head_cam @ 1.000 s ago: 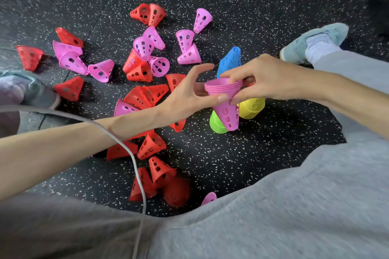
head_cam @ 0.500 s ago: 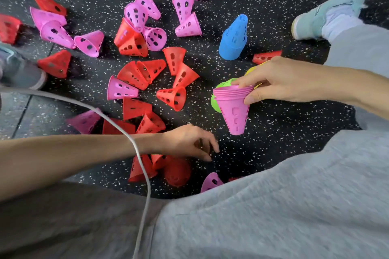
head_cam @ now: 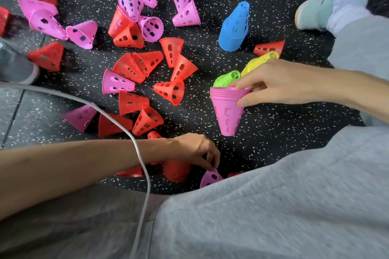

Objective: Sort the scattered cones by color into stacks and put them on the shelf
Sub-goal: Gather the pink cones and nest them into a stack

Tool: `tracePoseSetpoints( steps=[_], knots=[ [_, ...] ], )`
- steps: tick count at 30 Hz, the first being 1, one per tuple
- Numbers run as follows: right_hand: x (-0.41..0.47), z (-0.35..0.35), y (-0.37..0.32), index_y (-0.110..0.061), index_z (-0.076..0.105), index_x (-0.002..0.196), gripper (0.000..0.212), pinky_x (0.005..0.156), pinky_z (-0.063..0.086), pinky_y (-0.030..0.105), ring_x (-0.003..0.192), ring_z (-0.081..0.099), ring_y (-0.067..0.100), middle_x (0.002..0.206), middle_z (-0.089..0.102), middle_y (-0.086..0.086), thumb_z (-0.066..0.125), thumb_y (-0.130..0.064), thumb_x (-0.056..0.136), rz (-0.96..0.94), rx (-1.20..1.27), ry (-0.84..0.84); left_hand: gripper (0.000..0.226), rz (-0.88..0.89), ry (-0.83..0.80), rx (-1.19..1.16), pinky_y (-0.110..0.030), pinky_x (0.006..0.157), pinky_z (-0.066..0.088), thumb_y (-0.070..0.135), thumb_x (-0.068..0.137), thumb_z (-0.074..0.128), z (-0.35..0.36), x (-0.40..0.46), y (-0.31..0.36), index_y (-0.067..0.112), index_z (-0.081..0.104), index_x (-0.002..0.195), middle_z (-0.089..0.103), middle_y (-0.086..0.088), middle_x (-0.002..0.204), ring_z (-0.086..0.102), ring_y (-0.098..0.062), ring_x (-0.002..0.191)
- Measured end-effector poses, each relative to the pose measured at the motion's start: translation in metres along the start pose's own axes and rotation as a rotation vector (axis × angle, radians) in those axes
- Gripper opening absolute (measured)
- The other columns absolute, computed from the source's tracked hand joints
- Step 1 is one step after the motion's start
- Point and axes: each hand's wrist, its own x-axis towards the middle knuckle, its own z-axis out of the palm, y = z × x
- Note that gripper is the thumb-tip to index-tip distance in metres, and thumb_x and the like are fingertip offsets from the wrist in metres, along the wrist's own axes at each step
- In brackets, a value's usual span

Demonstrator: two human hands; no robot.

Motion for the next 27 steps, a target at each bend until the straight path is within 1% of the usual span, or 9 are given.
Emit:
tracePoseSetpoints(
  steps=[3, 9, 12, 16, 19, 21, 23, 25, 27],
  knots=[
    [0.000, 0.000, 0.002, -0.030, 0.074, 0.119, 0.041, 0.087, 0.052, 0.048, 0.091, 0.068, 0.020, 0.106, 0.076, 0.003, 0.062, -0.055, 0.089, -0.009, -0.005, 0.014, 0.013, -0.006, -0.001, 0.037, -0.031, 0.069, 0.053, 0.040, 0.091, 0.072, 0.000, 0.000, 0.000, 0.035, 0.072, 0.103, 0.069, 0.013, 0.097, 0.059, -0.001, 0.083],
    [-0.002, 0.001, 0.000, -0.028, 0.075, 0.116, 0.062, 0.084, 0.051, 0.051, 0.090, 0.068, 0.031, 0.099, 0.076, 0.006, 0.051, -0.072, 0.079, -0.051, 0.006, 0.024, 0.010, -0.048, 0.011, -0.089, -0.020, 0.070, 0.048, 0.029, 0.094, 0.072, -0.018, -0.008, -0.003, 0.023, 0.071, 0.102, 0.075, 0.010, 0.096, 0.060, 0.000, 0.076],
    [-0.001, 0.001, 0.002, -0.027, 0.075, 0.116, 0.065, 0.083, 0.051, 0.050, 0.087, 0.068, 0.031, 0.095, 0.075, 0.005, 0.050, -0.073, 0.077, -0.056, 0.021, 0.038, 0.010, -0.071, 0.065, -0.130, -0.028, 0.074, 0.054, 0.024, 0.093, 0.073, -0.033, -0.014, -0.005, 0.020, 0.071, 0.101, 0.075, 0.005, 0.093, 0.069, -0.010, 0.080],
    [0.000, 0.002, 0.000, -0.029, 0.075, 0.116, 0.047, 0.077, 0.048, 0.037, 0.083, 0.066, 0.023, 0.090, 0.075, -0.002, 0.059, -0.061, 0.085, -0.039, 0.024, 0.056, 0.010, -0.078, 0.121, -0.117, -0.033, 0.072, 0.054, 0.028, 0.094, 0.073, -0.049, -0.025, -0.002, 0.024, 0.070, 0.102, 0.072, 0.012, 0.086, 0.067, -0.008, 0.074],
    [0.002, 0.001, -0.005, -0.031, 0.075, 0.116, 0.040, 0.085, 0.050, 0.037, 0.090, 0.068, 0.016, 0.108, 0.076, -0.002, 0.061, -0.055, 0.087, -0.037, 0.045, 0.077, 0.012, -0.092, 0.136, -0.094, -0.037, 0.075, 0.055, 0.032, 0.094, 0.071, -0.057, -0.032, 0.001, 0.028, 0.069, 0.105, 0.073, 0.010, 0.089, 0.068, -0.009, 0.076],
    [0.005, 0.001, -0.007, -0.030, 0.075, 0.115, 0.039, 0.091, 0.051, 0.046, 0.092, 0.069, 0.019, 0.117, 0.074, 0.004, 0.061, -0.055, 0.089, -0.033, 0.034, 0.076, 0.012, -0.094, 0.144, -0.073, -0.032, 0.073, 0.053, 0.033, 0.095, 0.071, -0.065, -0.039, 0.008, 0.030, 0.070, 0.106, 0.072, 0.011, 0.087, 0.067, -0.007, 0.077],
    [0.008, 0.000, -0.009, -0.030, 0.076, 0.112, 0.035, 0.089, 0.052, 0.049, 0.090, 0.069, 0.023, 0.117, 0.073, 0.009, 0.062, -0.054, 0.090, -0.055, 0.015, 0.088, 0.006, -0.097, 0.164, -0.098, -0.019, 0.062, 0.045, 0.029, 0.095, 0.072, -0.074, -0.045, 0.015, 0.032, 0.071, 0.100, 0.068, 0.014, 0.077, 0.061, 0.000, 0.067],
    [0.012, 0.000, -0.011, -0.034, 0.075, 0.111, 0.033, 0.090, 0.052, 0.051, 0.096, 0.070, 0.027, 0.118, 0.073, 0.009, 0.064, -0.055, 0.088, -0.067, 0.021, 0.111, 0.030, -0.108, 0.216, -0.167, -0.011, 0.057, 0.037, 0.022, 0.094, 0.073, -0.087, -0.053, 0.023, 0.048, 0.067, 0.081, 0.064, 0.014, 0.066, 0.055, 0.003, 0.056],
    [0.016, -0.003, -0.017, -0.043, 0.074, 0.113, 0.030, 0.095, 0.051, 0.046, 0.104, 0.070, 0.018, 0.121, 0.074, -0.010, 0.066, -0.054, 0.086, -0.076, 0.053, 0.113, 0.049, -0.144, 0.263, -0.218, -0.010, 0.055, 0.037, 0.018, 0.093, 0.073, -0.102, -0.066, 0.028, 0.058, 0.062, 0.066, 0.065, 0.012, 0.061, 0.055, 0.002, 0.053]
  ],
)
